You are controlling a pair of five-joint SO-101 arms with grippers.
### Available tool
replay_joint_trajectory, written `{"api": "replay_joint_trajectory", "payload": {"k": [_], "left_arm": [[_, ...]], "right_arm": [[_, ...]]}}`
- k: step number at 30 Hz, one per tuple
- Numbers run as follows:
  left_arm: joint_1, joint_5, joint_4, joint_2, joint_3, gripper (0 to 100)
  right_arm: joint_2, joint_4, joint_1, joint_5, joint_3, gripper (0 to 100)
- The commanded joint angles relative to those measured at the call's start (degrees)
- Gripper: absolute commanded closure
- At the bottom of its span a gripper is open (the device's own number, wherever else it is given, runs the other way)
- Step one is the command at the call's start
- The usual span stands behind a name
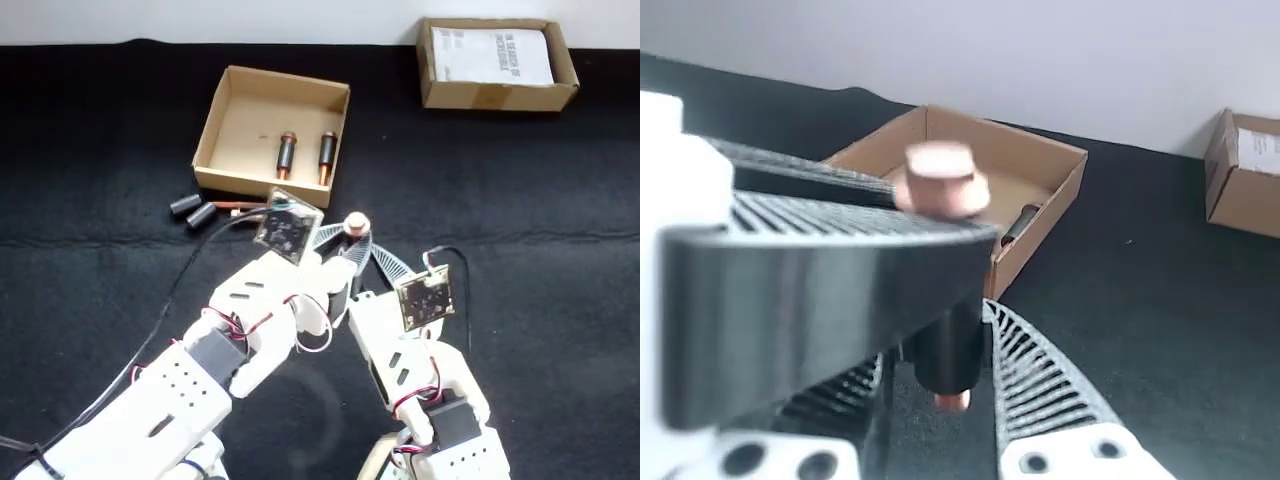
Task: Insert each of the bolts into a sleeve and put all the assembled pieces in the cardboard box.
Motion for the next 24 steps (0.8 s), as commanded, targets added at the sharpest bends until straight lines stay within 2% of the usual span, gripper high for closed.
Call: {"api": "replay_joint_trajectory", "payload": {"k": [1,8,12,17,19,23,24], "left_arm": [[0.84,0.0,5.71,-1.45,-0.84,80],[0.92,-0.35,23.47,-12.0,-0.75,78],[3.74,-0.09,32.79,-20.7,-0.75,78],[5.58,0.0,40.53,-32.31,-0.66,78],[5.32,-0.35,41.58,-36.44,-0.84,82],[5.23,-0.62,41.23,-44.44,-0.92,98],[5.23,-1.49,40.35,-46.2,-0.92,100]], "right_arm": [[-1.54,-0.13,0.13,-0.18,7.25,99.1],[-1.27,-0.4,0.31,-0.18,5.85,99.1],[-1.1,-0.4,1.19,-0.35,4.09,99.1],[-1.1,-0.4,1.89,-0.35,4.09,99.1],[-1.1,-0.31,2.77,-0.26,4.09,99.1],[-1.01,-0.13,4.88,-0.26,4.26,99.1],[-1.01,-0.13,5.32,-0.26,4.26,99.1]]}}
